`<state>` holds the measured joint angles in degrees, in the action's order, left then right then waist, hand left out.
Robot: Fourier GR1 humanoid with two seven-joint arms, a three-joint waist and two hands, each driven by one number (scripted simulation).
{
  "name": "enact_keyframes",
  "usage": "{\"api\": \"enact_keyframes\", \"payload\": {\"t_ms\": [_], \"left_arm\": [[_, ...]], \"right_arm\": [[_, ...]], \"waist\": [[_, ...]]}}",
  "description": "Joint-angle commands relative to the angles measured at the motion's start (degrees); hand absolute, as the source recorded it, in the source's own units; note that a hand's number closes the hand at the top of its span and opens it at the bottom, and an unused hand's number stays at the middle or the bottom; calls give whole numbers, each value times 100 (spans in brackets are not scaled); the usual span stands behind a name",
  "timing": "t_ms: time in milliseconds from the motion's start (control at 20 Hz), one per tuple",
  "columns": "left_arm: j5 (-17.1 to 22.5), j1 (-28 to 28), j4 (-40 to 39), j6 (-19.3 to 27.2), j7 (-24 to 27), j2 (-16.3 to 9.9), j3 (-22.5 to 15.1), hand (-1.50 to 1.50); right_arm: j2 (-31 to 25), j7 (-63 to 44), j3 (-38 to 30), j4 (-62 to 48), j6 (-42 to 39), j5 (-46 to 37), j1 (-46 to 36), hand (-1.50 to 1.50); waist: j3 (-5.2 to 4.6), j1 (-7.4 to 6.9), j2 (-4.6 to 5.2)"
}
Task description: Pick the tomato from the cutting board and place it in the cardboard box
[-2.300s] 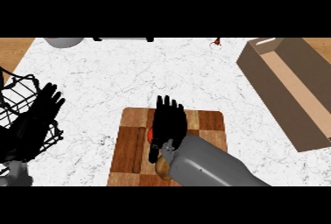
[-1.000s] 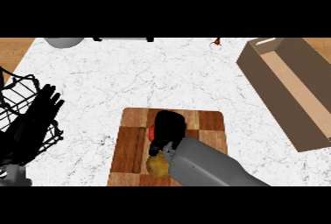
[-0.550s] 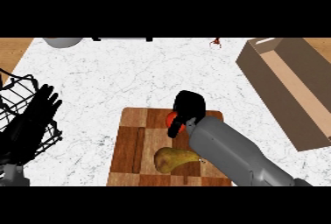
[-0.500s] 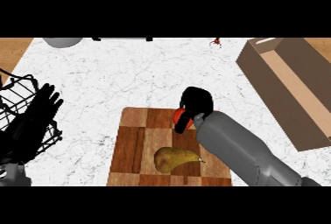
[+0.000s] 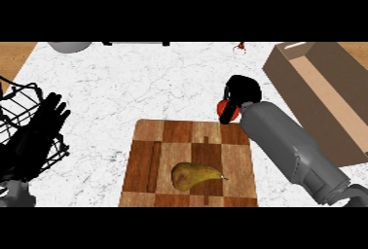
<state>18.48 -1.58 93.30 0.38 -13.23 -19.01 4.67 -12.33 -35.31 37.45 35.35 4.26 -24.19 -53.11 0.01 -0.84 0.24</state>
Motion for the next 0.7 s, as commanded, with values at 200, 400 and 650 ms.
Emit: {"api": "enact_keyframes", "payload": {"t_ms": [200,400,650], "left_arm": [[-147,102,2,-18,82,165,-37,0],[-70,275,190,-57,-21,83,82,0],[-3,125,6,-72,-89,57,217,0]], "right_arm": [[-243,-267,-187,678,204,-628,-507,150],[-448,-1015,-166,1768,196,-931,-727,150],[-988,-1709,-444,2395,381,-1436,-946,150]], "waist": [[-3,83,-47],[-5,172,-103],[-4,178,-70]]}}
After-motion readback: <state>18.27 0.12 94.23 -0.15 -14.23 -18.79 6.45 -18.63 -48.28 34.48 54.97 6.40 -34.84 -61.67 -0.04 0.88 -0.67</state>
